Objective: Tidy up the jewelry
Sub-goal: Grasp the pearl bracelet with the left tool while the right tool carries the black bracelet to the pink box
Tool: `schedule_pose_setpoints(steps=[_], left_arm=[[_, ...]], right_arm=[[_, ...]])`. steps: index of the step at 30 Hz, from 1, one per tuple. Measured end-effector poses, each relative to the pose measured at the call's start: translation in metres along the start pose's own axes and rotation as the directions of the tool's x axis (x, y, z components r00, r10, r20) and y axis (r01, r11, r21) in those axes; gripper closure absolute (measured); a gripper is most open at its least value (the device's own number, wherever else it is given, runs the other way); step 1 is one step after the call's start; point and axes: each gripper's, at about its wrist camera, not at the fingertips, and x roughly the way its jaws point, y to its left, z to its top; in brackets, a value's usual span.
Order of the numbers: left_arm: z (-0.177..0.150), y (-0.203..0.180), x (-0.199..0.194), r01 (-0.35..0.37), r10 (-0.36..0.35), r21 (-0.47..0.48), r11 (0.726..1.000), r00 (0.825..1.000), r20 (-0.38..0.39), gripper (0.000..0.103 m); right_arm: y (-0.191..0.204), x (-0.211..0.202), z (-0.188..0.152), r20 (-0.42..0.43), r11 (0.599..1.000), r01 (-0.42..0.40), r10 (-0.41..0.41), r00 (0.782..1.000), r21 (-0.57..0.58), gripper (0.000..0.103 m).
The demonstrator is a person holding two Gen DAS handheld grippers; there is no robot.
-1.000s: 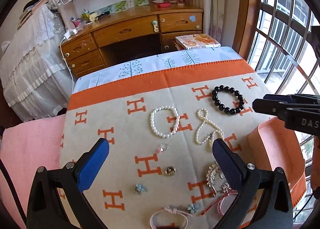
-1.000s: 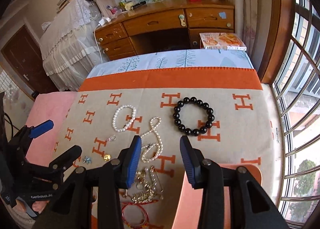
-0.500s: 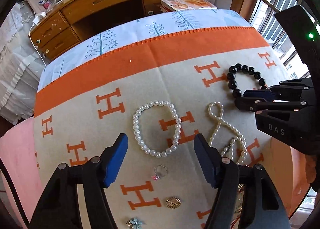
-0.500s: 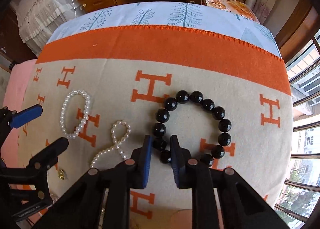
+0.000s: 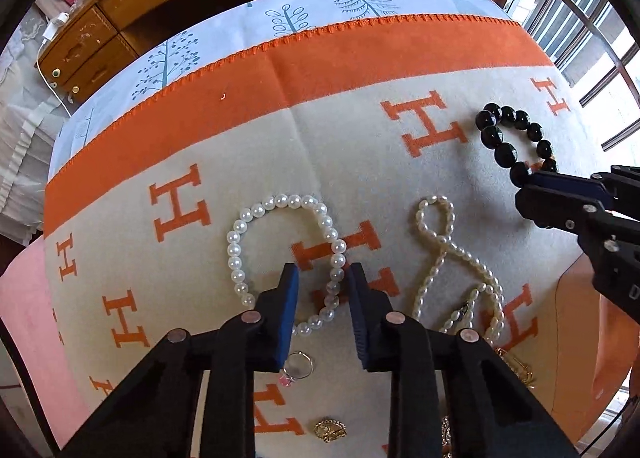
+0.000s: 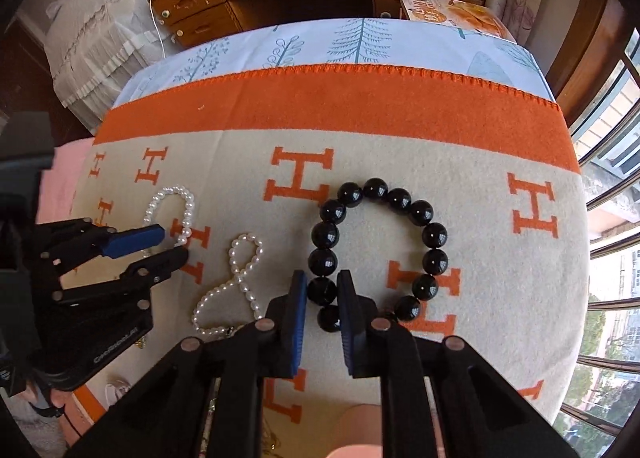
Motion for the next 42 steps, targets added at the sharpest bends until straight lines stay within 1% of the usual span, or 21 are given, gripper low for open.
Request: schedule_pose_setpoints(steps=[1, 2, 4, 7, 9, 12, 15, 17, 19, 21, 23, 27, 29, 33, 35, 37, 38, 40, 42], left_arm=[[0.0, -0.001, 0.0, 0.012, -0.012, 0.0, 1.0, 1.0, -0.003, 0.095], [0.002, -0.002, 0.0, 0.01, -0.01, 0.0, 1.0, 1.0, -0.002, 0.096], [0.0, -0.003, -0.001, 0.004, -0.003, -0.008, 1.0, 1.0, 0.014, 0.098], [-0.005, 0.002, -0.006, 0.023, -0.021, -0.051, 0.998, 0.999, 0.048, 0.098], [-0.007, 0.008, -0.014, 0.026, -0.02, -0.089, 0.996, 0.997, 0.077, 0.098], [-0.011, 0.013, -0.037, 0.055, -0.039, -0.125, 0.991, 0.991, 0.128, 0.098], [-0.018, 0.012, -0.068, 0.078, -0.052, -0.129, 0.989, 0.98, 0.192, 0.098], [-0.022, 0.006, -0.091, 0.095, -0.064, -0.125, 0.988, 0.97, 0.233, 0.098], [-0.027, -0.001, -0.113, 0.123, -0.087, -0.118, 0.985, 0.958, 0.273, 0.098], [-0.031, -0.01, -0.133, 0.149, -0.112, -0.101, 0.984, 0.945, 0.308, 0.098], [-0.037, -0.024, -0.15, 0.18, -0.143, -0.08, 0.98, 0.931, 0.335, 0.098], [-0.05, -0.056, -0.173, 0.23, -0.207, -0.02, 0.973, 0.907, 0.368, 0.098], [-0.052, -0.075, -0.177, 0.243, -0.231, 0.014, 0.97, 0.9, 0.369, 0.098], [-0.057, -0.109, -0.179, 0.28, -0.288, 0.075, 0.957, 0.891, 0.352, 0.098], [-0.059, -0.123, -0.176, 0.292, -0.309, 0.101, 0.951, 0.889, 0.339, 0.098], [-0.061, -0.136, -0.172, 0.297, -0.32, 0.121, 0.947, 0.89, 0.324, 0.098], [-0.062, -0.141, -0.168, 0.301, -0.326, 0.126, 0.945, 0.891, 0.316, 0.098], [-0.064, -0.149, -0.162, 0.307, -0.333, 0.131, 0.943, 0.894, 0.302, 0.098], [-0.065, -0.155, -0.155, 0.311, -0.337, 0.134, 0.941, 0.896, 0.288, 0.098]], right_arm=[[-0.002, -0.007, -0.002, 0.021, 1.0, -0.024, 0.024, 0.999, 0.012, 0.088], [-0.003, -0.015, -0.003, 0.041, 0.999, -0.048, 0.048, 0.998, 0.022, 0.088], [-0.006, -0.031, -0.006, 0.087, 0.995, -0.095, 0.091, 0.992, 0.043, 0.088], [-0.011, -0.059, -0.013, 0.164, 0.986, -0.153, 0.14, 0.976, 0.065, 0.088], [-0.016, -0.077, -0.018, 0.211, 0.979, -0.191, 0.171, 0.962, 0.078, 0.088], [-0.02, -0.101, -0.029, 0.274, 0.964, -0.253, 0.222, 0.936, 0.081, 0.088], [-0.023, -0.124, -0.043, 0.325, 0.951, -0.3, 0.262, 0.909, 0.073, 0.088], [-0.024, -0.138, -0.053, 0.356, 0.947, -0.314, 0.27, 0.894, 0.069, 0.088], [-0.029, -0.15, -0.064, 0.386, 0.944, -0.322, 0.271, 0.882, 0.073, 0.088], [-0.035, -0.159, -0.077, 0.408, 0.945, -0.316, 0.257, 0.876, 0.082, 0.088], [-0.042, -0.166, -0.09, 0.422, 0.951, -0.293, 0.228, 0.877, 0.095, 0.088], [-0.054, -0.165, -0.117, 0.409, 0.968, -0.216, 0.148, 0.9, 0.125, 0.088], [-0.06, -0.16, -0.128, 0.395, 0.976, -0.157, 0.087, 0.914, 0.149, 0.088], [-0.069, -0.145, -0.146, 0.366, 0.984, -0.065, 0.0, 0.931, 0.164, 0.088], [-0.068, -0.133, -0.148, 0.337, 0.986, -0.061, 0.007, 0.941, 0.152, 0.088], [-0.066, -0.118, -0.149, 0.297, 0.987, -0.074, 0.028, 0.955, 0.146, 0.087], [-0.065, -0.111, -0.149, 0.286, 0.985, -0.076, 0.03, 0.958, 0.152, 0.087], [-0.065, -0.102, -0.149, 0.276, 0.982, -0.092, 0.044, 0.96, 0.162, 0.087], [-0.066, -0.098, -0.152, 0.283, 0.976, -0.123, 0.068, 0.957, 0.182, 0.087]])
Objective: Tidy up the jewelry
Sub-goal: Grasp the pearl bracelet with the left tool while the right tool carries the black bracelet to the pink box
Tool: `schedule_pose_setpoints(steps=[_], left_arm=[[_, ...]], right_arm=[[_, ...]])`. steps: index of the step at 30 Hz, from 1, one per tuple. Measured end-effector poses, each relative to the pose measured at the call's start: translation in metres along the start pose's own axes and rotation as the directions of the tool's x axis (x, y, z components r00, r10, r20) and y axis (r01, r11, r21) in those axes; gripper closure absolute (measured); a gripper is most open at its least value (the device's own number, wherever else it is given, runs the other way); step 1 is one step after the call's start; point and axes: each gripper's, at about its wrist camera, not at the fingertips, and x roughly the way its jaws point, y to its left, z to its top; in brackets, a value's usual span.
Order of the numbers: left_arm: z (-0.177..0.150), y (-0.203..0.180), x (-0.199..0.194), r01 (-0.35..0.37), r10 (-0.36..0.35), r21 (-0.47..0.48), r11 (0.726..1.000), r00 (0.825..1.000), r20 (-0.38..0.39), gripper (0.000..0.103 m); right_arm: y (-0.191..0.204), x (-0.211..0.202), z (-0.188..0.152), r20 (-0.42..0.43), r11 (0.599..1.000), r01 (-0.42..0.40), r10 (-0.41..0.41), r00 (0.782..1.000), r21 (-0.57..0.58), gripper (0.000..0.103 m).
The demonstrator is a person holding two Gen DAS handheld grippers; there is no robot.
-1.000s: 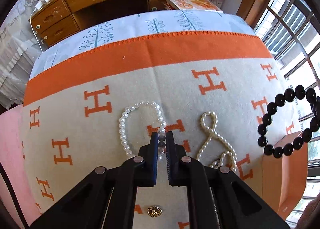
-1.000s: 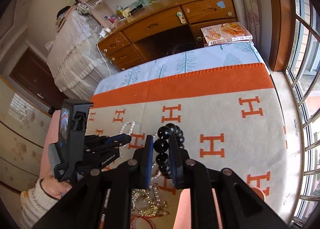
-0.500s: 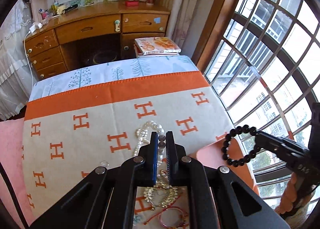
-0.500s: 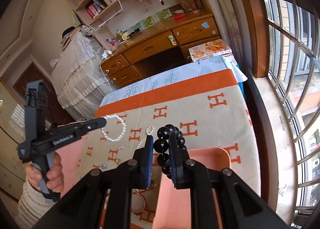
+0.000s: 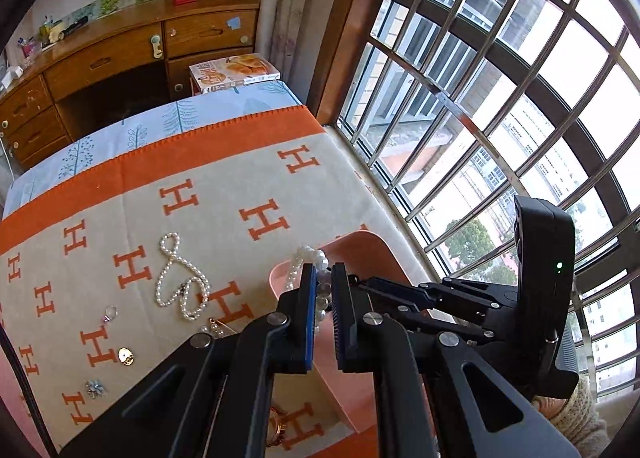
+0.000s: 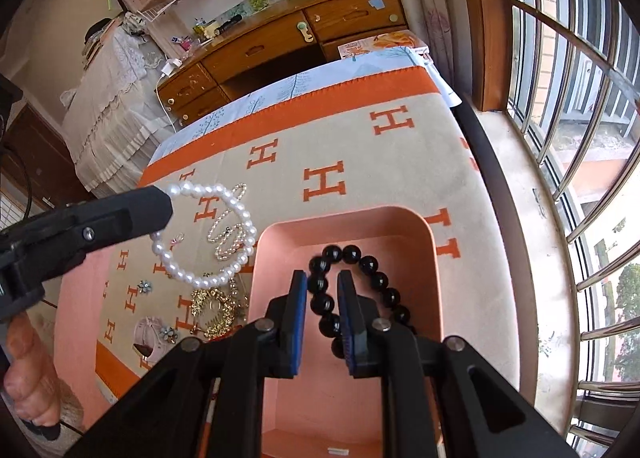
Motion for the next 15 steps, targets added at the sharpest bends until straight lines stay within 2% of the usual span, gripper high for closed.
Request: schedule_pose_setpoints(steps=[2, 5, 11, 15], left_arm=[[-0.003, -0.003, 0.007, 0.005, -0.005, 0.004, 1.0, 1.0, -0.016, 0.098], [-0.007, -0.006, 0.018, 0.011, -0.011, 0.004, 1.0, 0.999, -0.04, 0.098], [-0.016, -0.013, 0.04, 0.024, -0.023, 0.01, 1.0, 0.997, -0.079, 0.098], [-0.021, -0.018, 0.056, -0.046, 0.049, 0.029, 0.998, 0.995, -0.085, 0.098]], right_arm=[[-0.003, -0.002, -0.003, 0.018, 0.999, -0.038, 0.037, 0.999, 0.023, 0.085], [-0.008, -0.006, -0.008, 0.036, 0.998, -0.046, 0.044, 0.998, 0.051, 0.078], [-0.019, -0.023, -0.03, 0.09, 0.993, -0.058, 0.049, 0.995, 0.098, 0.078], [-0.027, -0.032, -0.051, 0.117, 0.988, -0.079, 0.063, 0.991, 0.133, 0.078]])
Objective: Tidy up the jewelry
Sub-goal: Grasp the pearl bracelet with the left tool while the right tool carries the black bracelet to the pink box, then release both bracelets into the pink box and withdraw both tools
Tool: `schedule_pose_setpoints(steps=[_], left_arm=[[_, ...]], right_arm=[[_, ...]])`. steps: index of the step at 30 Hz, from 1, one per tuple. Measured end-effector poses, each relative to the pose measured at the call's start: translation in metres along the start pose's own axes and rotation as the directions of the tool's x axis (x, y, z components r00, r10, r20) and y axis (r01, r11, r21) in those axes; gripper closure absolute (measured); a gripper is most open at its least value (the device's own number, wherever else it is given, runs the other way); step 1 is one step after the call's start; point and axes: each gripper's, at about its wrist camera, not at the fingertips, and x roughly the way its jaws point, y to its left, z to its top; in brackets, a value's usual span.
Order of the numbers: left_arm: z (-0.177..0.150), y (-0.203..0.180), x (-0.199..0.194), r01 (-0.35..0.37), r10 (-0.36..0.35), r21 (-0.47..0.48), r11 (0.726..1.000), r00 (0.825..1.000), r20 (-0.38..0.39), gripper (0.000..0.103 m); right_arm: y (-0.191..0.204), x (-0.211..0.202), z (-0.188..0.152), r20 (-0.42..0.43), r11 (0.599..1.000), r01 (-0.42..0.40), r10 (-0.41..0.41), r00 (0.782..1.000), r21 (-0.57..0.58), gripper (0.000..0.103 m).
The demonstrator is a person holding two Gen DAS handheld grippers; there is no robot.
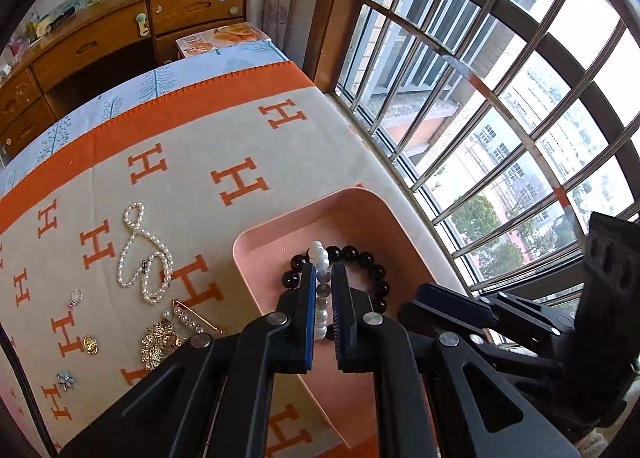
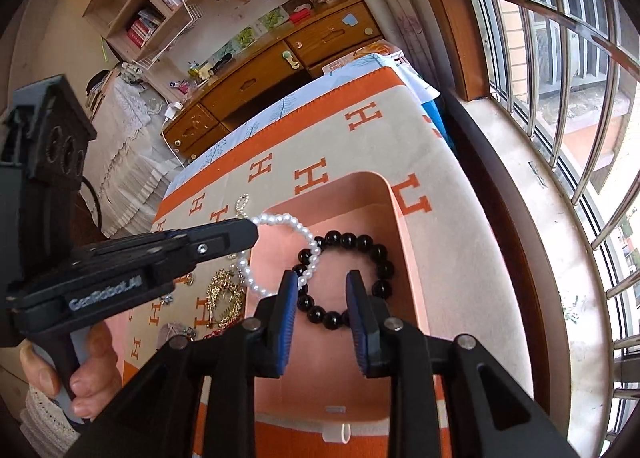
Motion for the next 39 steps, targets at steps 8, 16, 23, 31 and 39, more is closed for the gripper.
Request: schedule_pose_setpoints(steps=[8, 16, 23, 31, 39], left_arm=[[-0.007, -0.007, 0.018, -0.071, 0.07, 0.014, 0.997, 0.997, 0.031, 0.035], [-0.013, 0.01, -0.007, -0.068, 0.074, -0.057, 0.996, 0.992, 0.106, 0.029], [-0.034, 0.033, -0.04, -0.149, 0.166, -0.102, 0.984, 0.968, 0.187, 0.029], [-0.078, 0.059, -0.084, -0.225, 0.26, -0.154, 0.962, 0.929, 0.262, 0.029], [-0.126, 0.1, -0.122, -0.291, 0.357, -0.268, 0.918, 0.902, 0.244, 0.029]], right_arm=[[-0.006, -0.003, -0.019, 0.018, 0.999, 0.007, -0.008, 1.0, 0.039, 0.073], [-0.001, 0.0, -0.026, 0.027, 1.0, 0.015, -0.016, 1.0, 0.015, 0.072], [0.016, 0.004, -0.034, 0.007, 0.999, 0.009, -0.008, 1.0, -0.052, 0.072], [0.045, 0.001, -0.043, 0.009, 0.989, -0.001, 0.002, 1.0, -0.147, 0.072], [0.077, 0.0, -0.051, 0.005, 0.973, -0.015, 0.017, 1.0, -0.231, 0.072]])
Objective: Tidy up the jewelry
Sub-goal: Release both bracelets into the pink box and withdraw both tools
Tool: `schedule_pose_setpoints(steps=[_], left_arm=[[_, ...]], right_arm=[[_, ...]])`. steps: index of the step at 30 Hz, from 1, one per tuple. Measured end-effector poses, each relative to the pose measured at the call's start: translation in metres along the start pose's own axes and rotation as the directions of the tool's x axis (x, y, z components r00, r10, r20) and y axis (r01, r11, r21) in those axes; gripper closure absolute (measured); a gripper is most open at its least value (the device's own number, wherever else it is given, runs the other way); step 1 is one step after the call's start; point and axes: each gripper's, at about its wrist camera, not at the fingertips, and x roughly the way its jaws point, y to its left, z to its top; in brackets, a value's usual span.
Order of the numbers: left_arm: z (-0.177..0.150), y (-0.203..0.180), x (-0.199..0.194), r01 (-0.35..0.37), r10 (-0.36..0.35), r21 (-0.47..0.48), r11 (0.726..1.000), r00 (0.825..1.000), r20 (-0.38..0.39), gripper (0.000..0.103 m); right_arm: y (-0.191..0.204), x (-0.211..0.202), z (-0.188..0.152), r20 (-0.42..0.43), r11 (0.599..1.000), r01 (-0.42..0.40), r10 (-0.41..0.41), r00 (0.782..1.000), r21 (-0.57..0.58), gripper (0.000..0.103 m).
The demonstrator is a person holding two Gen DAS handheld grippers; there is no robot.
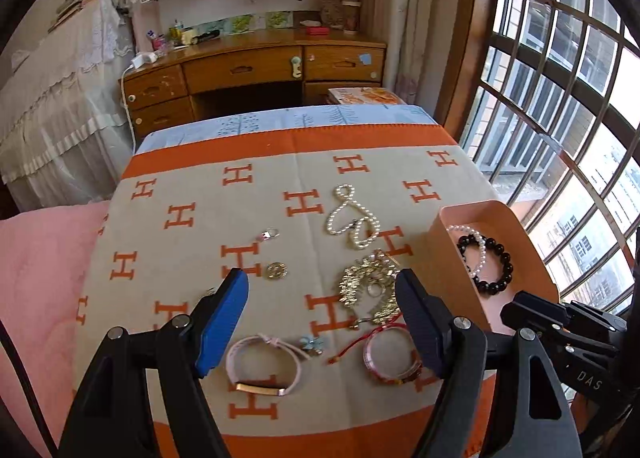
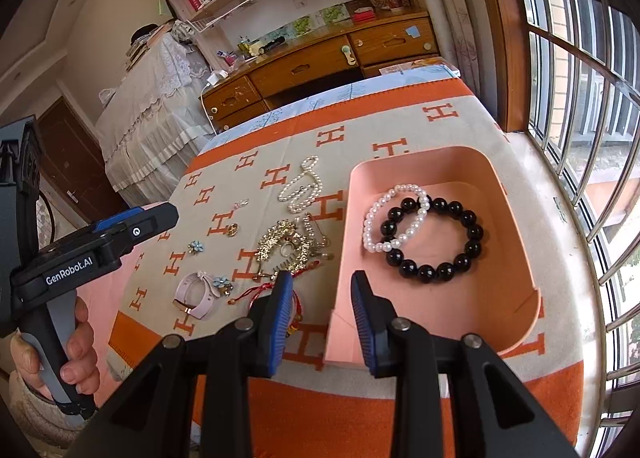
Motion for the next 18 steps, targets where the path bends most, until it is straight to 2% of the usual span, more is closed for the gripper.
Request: schedule_pose_setpoints(steps=[4, 7, 11, 14, 18], left_arm=[[-0.01, 0.038, -0.013, -0.05, 0.051, -0.069, 0.996, 0.999, 0.009, 0.028], [-0.018, 0.066, -0.015, -0.064, 0.063, -0.127, 0.99, 0.998, -0.014, 0.028], [-0.034, 0.089, -0.008, -0.107, 0.102, -0.153, 0.983, 0.994, -0.039, 0.028], [-0.046, 0.101, 0.002, -0.141, 0.13, -0.157, 0.978, 0.988, -0.077, 0.028], [-0.06, 0.106, 0.016, -0.125, 0.107, -0.16, 0.979, 0.987, -0.12, 0.028]], right_arm=[[0.016, 0.004, 0.0, -0.02, 0.999, -0.004, 0.003, 1.0, -0.043, 0.072], [0.03, 0.011, 0.001, -0.056, 0.995, 0.0, -0.005, 0.998, -0.102, 0.072], [0.048, 0.025, 0.005, -0.116, 0.986, -0.027, 0.008, 0.993, -0.166, 0.072], [0.052, 0.042, 0.01, -0.194, 0.983, -0.049, 0.014, 0.981, -0.176, 0.072], [0.055, 0.072, 0.014, -0.308, 0.98, -0.02, -0.043, 0.951, -0.197, 0.072]])
